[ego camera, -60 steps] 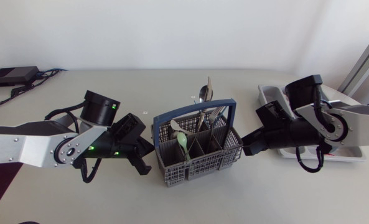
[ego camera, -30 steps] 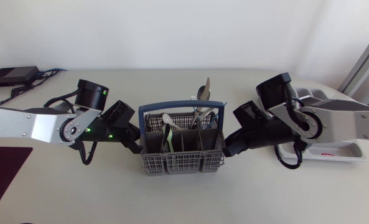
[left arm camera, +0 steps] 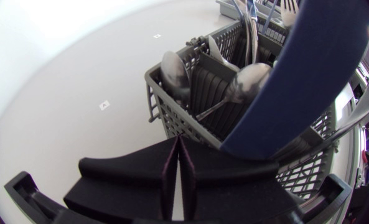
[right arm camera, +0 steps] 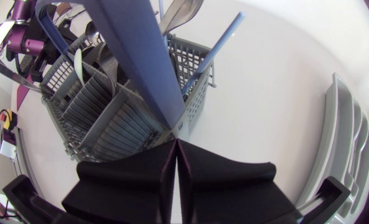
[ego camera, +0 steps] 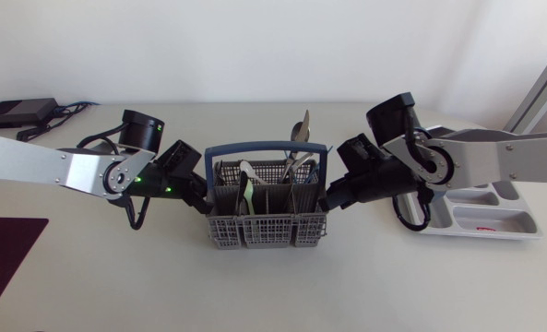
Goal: Sort the cutlery from the basket into the organizer compartments.
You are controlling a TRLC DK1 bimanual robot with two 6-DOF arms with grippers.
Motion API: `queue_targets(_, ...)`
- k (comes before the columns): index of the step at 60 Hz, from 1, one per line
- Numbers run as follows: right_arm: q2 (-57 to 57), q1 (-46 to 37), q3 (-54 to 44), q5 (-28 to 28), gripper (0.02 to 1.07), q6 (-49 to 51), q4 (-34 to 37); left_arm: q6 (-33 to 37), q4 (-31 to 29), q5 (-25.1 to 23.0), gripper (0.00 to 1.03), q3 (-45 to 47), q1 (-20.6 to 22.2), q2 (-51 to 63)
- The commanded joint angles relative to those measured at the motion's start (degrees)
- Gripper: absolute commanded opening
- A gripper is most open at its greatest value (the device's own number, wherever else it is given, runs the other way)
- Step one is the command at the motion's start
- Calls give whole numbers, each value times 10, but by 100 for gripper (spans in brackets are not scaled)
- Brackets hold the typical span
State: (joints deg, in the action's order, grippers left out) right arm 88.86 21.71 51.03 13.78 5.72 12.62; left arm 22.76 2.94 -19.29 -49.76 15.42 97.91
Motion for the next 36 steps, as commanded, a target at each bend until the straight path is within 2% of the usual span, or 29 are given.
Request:
queue_targets(1, 16, 17, 26, 5, 8, -13, -31, 15, 9, -21, 4, -28, 7, 23)
queue_targets(16, 20, 16, 17, -10, 8, -13, -44, 12, 8, -20, 4, -36, 11, 33)
queue_targets(28, -2, 3, -23, -23, 12, -7, -44, 18, 5, -16, 4, 6, 7, 9)
queue_targets(31, -17, -2, -37, -27, 22, -4, -43, 22, 3, -12, 4, 26, 3, -12)
queue_targets(36, -43, -6, -55, -30, 30, 0, -43, 24, 0, -2, 4, 48, -1, -42)
